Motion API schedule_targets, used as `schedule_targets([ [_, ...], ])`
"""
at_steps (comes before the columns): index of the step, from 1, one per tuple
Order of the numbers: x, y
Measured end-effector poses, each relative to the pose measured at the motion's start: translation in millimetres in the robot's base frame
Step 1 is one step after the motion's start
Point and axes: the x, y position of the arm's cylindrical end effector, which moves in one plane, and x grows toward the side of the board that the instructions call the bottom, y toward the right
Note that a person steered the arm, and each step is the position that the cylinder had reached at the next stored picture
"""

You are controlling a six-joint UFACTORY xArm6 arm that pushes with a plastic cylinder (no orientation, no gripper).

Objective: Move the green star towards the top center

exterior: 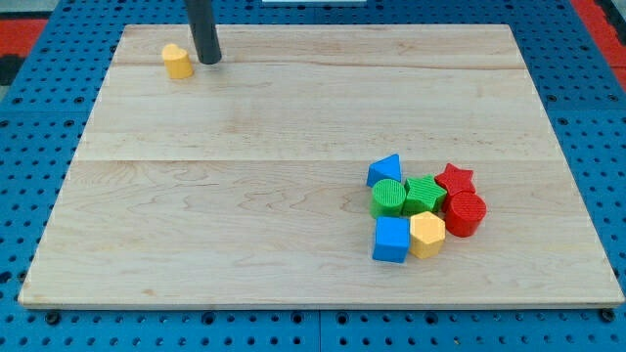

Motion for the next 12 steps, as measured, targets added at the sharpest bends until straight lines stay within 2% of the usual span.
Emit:
schedule_targets([
  [1,0,7],
  [2,10,39],
  [4,52,78],
  [6,56,79],
  [7,101,113],
  [8,139,205],
  [9,163,264],
  [10,164,351],
  [11,184,438],
  [12,228,442],
])
